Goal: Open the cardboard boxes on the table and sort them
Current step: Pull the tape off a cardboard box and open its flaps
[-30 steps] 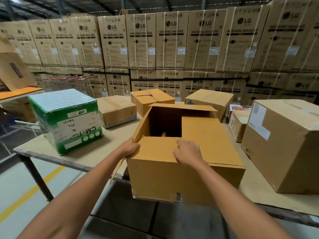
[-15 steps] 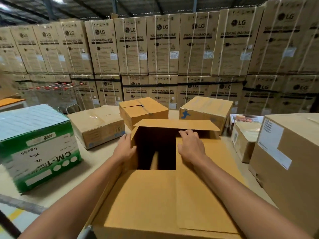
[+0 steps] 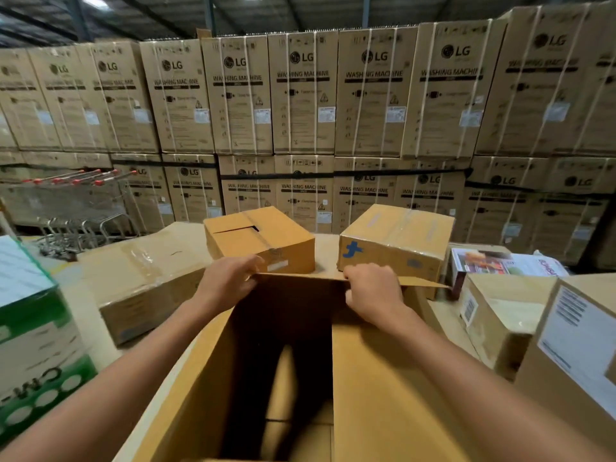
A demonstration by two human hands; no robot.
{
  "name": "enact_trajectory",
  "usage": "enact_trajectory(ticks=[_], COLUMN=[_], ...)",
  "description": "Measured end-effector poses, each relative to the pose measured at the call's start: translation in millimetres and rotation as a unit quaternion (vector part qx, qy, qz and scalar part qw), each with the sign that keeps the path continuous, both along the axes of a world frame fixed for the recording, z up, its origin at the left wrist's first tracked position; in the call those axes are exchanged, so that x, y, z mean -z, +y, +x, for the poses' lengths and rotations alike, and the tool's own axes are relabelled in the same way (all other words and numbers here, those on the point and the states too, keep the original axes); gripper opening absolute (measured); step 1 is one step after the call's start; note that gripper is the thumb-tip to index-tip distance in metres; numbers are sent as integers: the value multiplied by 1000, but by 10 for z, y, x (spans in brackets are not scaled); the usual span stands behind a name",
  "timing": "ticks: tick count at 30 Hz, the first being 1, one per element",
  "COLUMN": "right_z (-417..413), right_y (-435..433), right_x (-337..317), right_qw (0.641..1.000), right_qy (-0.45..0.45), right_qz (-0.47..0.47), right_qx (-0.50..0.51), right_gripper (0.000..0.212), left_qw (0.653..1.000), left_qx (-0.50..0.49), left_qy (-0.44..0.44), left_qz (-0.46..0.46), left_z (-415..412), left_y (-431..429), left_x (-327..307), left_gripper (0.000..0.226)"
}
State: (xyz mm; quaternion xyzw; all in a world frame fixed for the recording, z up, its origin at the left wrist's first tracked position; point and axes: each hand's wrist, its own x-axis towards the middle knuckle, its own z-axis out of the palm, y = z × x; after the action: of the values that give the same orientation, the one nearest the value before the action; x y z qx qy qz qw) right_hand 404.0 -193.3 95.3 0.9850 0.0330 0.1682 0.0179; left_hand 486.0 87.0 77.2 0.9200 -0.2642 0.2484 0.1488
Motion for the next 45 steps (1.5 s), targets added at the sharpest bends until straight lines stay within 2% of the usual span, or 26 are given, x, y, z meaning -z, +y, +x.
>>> enact_trajectory(ticks=[2, 4, 6, 8, 11, 15, 17, 19, 21, 24, 28, 32, 34, 39, 45], right_z=[223, 471, 658, 807, 957, 1021, 1064, 1108, 1118, 1084, 1027, 751, 547, 25, -642], right_y=[3, -10, -43, -100, -202, -306, -326, -329, -322, -305, -311, -249, -230, -147, 57], right_x=[-82, -93, -74, 62, 366, 728, 818, 865, 909, 938, 782, 649, 642, 654, 614], right_qw=[989, 969, 969, 975, 982, 967, 962, 964, 965, 967, 959, 955, 955, 961, 971], right_qy=[-145, -239, -224, -168, -54, 84, 121, 129, 125, 133, 176, 200, 206, 204, 191], right_qz=[-30, -13, 29, 55, 62, 135, 134, 120, 111, 95, 119, 144, 146, 132, 116], right_qx=[21, 58, 99, 138, 168, 199, 203, 201, 201, 197, 189, 167, 157, 133, 83], right_gripper=[23, 53, 82, 95, 85, 74, 74, 72, 69, 70, 72, 71, 72, 72, 70], left_qw=[996, 985, 980, 980, 987, 995, 986, 963, 946, 948, 956, 966, 959, 942, 939], left_qx=[7, -23, -69, -84, -83, -85, -55, -40, -46, -45, -34, -73, -102, -136, -139], left_qy=[-84, -165, -174, -145, -96, 33, 124, 230, 281, 268, 241, 198, 217, 269, 283], left_qz=[-33, -39, -65, -104, -95, 31, 93, 137, 153, 165, 162, 149, 152, 146, 135], left_z=[283, 587, 872, 1114, 1397, 1554, 1563, 1553, 1560, 1548, 1505, 1289, 1101, 561, -465], left_y=[22, -36, -146, -252, -420, -492, -476, -486, -505, -514, -489, -440, -435, -241, 87], left_x=[-107, -163, -161, -88, 70, 566, 779, 803, 741, 712, 748, 781, 772, 799, 728], left_gripper=[22, 37, 59, 68, 70, 59, 64, 64, 66, 68, 63, 54, 53, 75, 74])
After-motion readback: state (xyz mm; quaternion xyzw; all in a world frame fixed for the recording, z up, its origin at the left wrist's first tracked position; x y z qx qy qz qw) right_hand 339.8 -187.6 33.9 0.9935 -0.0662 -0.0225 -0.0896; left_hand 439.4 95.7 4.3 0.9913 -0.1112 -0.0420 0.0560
